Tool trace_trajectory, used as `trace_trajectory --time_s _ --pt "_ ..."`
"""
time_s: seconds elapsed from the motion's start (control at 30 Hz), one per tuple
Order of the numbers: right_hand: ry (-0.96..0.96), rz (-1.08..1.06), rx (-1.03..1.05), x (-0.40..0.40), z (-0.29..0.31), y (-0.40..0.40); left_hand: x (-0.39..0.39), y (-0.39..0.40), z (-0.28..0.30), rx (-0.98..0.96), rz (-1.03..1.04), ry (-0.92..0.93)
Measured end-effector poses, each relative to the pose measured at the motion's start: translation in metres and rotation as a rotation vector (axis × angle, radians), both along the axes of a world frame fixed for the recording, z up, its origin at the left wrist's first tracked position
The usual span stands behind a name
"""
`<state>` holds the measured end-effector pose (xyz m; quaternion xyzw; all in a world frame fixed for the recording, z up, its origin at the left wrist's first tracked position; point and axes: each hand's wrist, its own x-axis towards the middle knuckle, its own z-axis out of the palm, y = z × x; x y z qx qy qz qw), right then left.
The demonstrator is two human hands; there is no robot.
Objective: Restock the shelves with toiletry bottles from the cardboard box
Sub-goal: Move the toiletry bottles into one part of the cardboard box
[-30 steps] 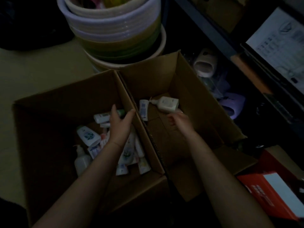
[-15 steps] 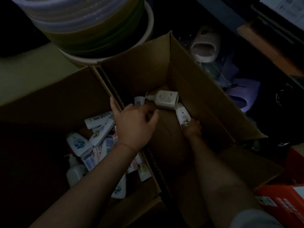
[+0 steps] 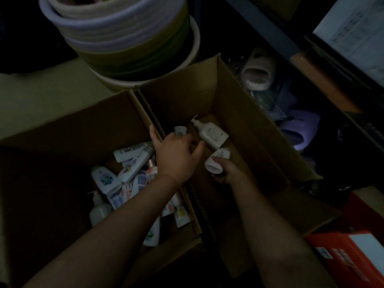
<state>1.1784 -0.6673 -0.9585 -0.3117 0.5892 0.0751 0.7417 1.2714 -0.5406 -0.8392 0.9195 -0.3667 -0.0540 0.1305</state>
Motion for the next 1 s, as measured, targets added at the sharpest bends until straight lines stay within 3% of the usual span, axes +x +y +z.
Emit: trace_trajectory --time_s 0.1,0.2,0.37,0.47,0.6,0.73,0.87,1.0 --pt "-0.213 -0.087 -0.006 0.000 0.038 0.003 -0.001 0.002 0.006 -0.110 0.029 0.068" --pt "-0.423 -0.030 -0.139 0.002 0.096 0.015 0.001 0.009 0.010 -0.291 0.082 0.235" --pt "-0.639 0.319 -0.234 0.017 0.169 0.035 0.014 0.032 0.050 -0.935 0.493 1.013" --pt "-0.541 0.462 -0.446 0.026 0.172 0.031 0.027 0.067 0.050 -0.986 0.704 0.938" --pt "-0.303 0.431 -0.541 0.034 0.125 0.017 0.042 0.110 0.013 -0.771 0.846 0.892" --pt "-0.052 0.448 -0.528 0.041 0.066 0.007 0.036 0.100 0.004 -0.610 0.693 0.971" --pt "0.148 0.543 -0.714 0.051 0.021 -0.014 0.029 0.053 0.002 -0.678 0.527 1.067" --pt "0.250 0.624 -0.940 0.072 -0.024 -0.047 0.026 0.037 -0.027 -0.815 0.514 1.020"
